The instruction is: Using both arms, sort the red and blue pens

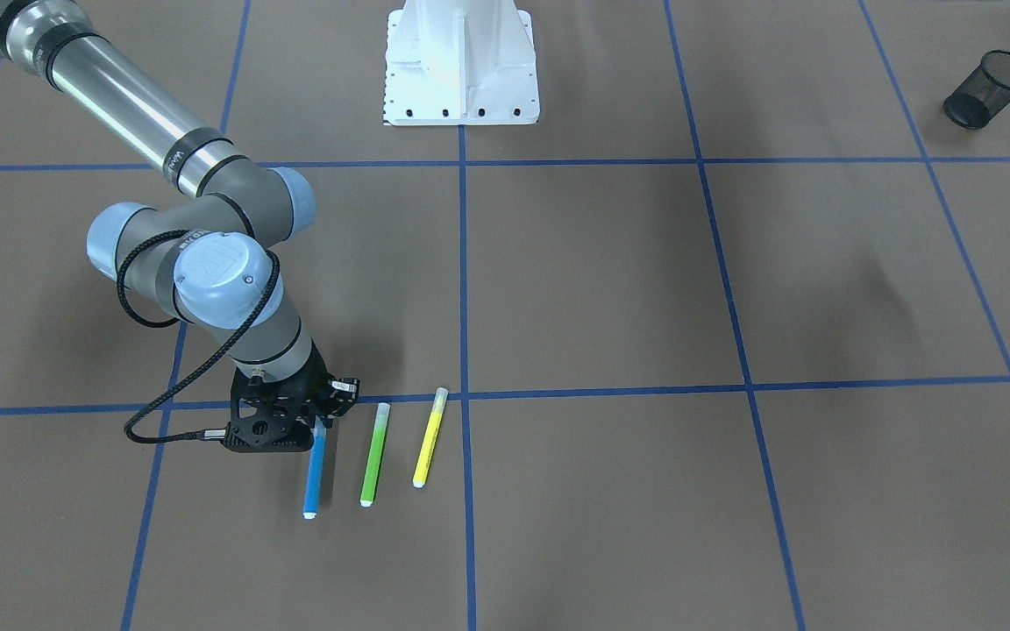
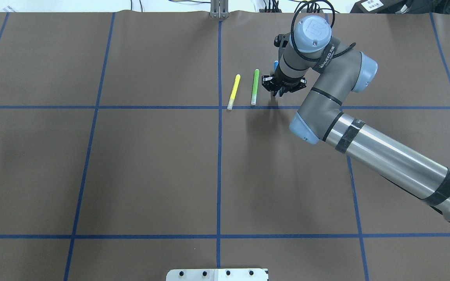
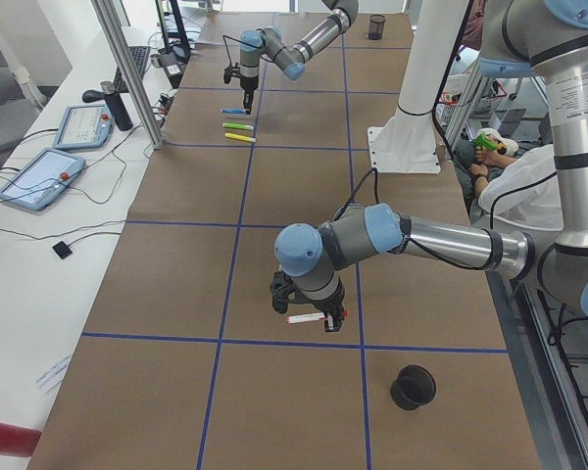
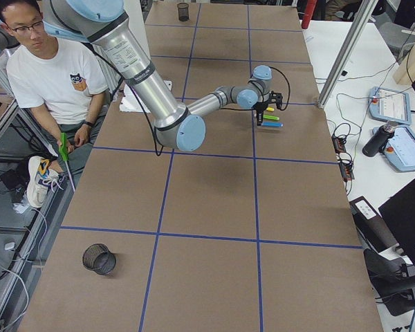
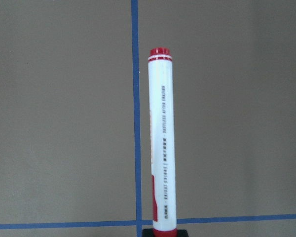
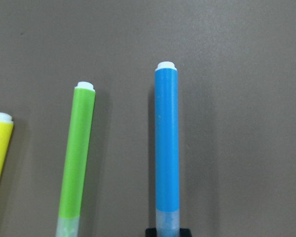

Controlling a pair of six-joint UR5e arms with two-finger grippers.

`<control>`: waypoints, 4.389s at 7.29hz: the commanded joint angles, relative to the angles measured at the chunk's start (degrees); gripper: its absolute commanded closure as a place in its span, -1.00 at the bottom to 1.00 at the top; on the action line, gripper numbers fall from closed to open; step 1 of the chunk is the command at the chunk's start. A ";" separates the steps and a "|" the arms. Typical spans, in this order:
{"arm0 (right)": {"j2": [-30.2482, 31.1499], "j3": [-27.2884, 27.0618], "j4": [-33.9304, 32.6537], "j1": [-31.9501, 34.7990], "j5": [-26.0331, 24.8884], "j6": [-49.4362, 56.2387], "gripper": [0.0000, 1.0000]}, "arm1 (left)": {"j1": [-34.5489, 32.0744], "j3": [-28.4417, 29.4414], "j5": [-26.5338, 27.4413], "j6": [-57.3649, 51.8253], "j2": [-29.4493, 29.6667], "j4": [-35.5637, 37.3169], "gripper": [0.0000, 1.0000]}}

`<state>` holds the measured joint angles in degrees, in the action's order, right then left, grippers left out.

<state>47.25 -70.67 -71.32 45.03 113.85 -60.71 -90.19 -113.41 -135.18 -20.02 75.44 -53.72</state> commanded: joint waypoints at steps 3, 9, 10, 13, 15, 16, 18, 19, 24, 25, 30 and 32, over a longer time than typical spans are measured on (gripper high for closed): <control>1.61 -7.09 -1.80 2.08 2.77 -1.07 1.00 | -4.19 2.66 9.92 -9.07 -2.39 11.36 1.00; 5.75 -19.23 -7.96 3.65 4.35 -3.36 1.00 | -5.25 9.44 9.94 -10.81 -8.20 18.64 1.00; 7.66 -20.98 -7.96 5.06 7.67 -3.36 1.00 | -5.34 9.78 9.94 -11.96 -8.30 20.05 1.00; 13.37 -27.04 -8.14 9.89 15.05 -3.27 1.00 | -5.25 13.12 9.85 -12.50 -8.65 21.12 1.00; 17.51 -31.35 -9.10 16.55 24.54 -2.83 1.00 | -5.17 15.84 9.50 -12.50 -8.30 21.03 1.00; 20.22 -33.02 -9.02 17.89 25.18 -2.22 1.00 | -5.17 17.68 9.24 -12.50 -8.04 20.77 1.00; 24.44 -36.36 -9.02 19.48 25.28 -1.60 1.00 | -5.08 17.87 9.06 -12.32 -7.25 20.76 1.00; 27.51 -38.90 -9.02 20.09 25.37 -1.60 1.00 | -4.99 18.57 7.23 -12.23 -6.72 20.85 1.00; 39.48 -43.85 -9.02 26.32 28.42 7.86 1.00 | -4.90 20.69 4.14 -12.23 -6.36 20.15 -0.98; 40.98 -43.93 -9.02 27.73 29.05 9.46 1.00 | -4.90 20.69 3.18 -12.15 -5.49 20.06 -1.00; 49.23 -43.41 -9.10 33.10 27.83 21.50 1.00 | -4.82 23.24 0.71 -4.79 6.26 5.67 -1.00; 53.19 -43.06 -9.28 34.24 25.20 28.25 1.00 | -4.82 23.32 -2.25 -3.54 13.29 1.97 -1.00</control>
<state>97.95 -113.95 -80.50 78.46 140.42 -36.35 -95.01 -90.19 -135.30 -24.66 84.44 -49.43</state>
